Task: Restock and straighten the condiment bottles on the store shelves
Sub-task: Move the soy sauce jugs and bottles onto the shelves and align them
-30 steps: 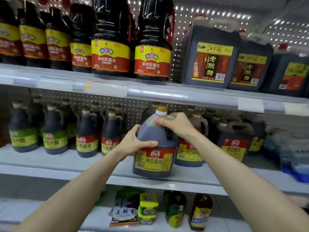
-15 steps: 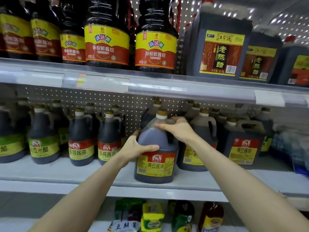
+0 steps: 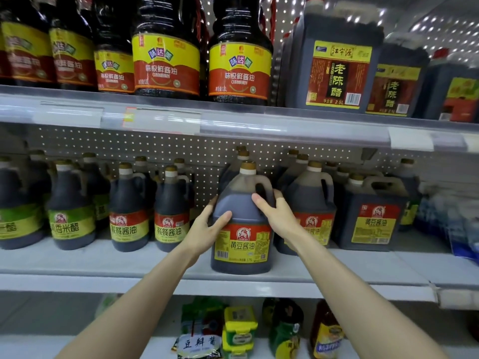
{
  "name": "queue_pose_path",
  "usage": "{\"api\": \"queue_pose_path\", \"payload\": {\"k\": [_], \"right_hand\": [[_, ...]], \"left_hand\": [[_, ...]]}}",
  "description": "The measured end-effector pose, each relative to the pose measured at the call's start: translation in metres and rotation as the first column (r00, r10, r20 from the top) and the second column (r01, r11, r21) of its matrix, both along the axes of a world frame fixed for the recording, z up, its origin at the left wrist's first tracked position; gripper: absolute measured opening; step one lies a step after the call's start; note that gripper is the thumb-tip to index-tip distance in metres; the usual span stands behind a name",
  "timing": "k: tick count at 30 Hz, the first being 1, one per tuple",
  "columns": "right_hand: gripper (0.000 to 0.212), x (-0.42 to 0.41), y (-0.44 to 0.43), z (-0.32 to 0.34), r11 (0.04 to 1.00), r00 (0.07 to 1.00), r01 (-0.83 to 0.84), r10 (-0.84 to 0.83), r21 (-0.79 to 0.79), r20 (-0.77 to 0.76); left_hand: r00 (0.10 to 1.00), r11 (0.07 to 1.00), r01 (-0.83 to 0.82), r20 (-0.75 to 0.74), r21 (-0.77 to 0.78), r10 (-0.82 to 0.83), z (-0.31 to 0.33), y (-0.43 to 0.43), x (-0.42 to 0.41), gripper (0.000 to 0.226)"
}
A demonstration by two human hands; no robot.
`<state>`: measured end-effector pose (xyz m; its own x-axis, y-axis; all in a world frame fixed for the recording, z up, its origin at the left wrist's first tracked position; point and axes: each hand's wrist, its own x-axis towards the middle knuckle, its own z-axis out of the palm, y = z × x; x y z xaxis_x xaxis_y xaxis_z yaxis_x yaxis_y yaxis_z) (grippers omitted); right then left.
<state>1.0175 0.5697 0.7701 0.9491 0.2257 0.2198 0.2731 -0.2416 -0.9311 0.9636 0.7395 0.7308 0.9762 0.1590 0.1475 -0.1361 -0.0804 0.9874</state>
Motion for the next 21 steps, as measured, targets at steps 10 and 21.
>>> {"api": "queue_pose_path", "payload": {"k": [10, 21], "right_hand": [[0.074, -0.023, -0.004, -0.035, 1.0, 0.983, 0.022, -0.02, 0.01, -0.183], [0.074, -0.013, -0.006, -0.042, 0.999, 0.984, 0.045, -0.04, 0.028, -0.176]], "left_hand": [[0.993, 0.996, -0.093, -0.078, 0.011, 0.093, -0.008, -0.012, -0.016, 0.065], [0.991, 0.992, -0.125, -0.048, -0.019, 0.124, -0.011, -0.013, -0.007, 0.06]]}}
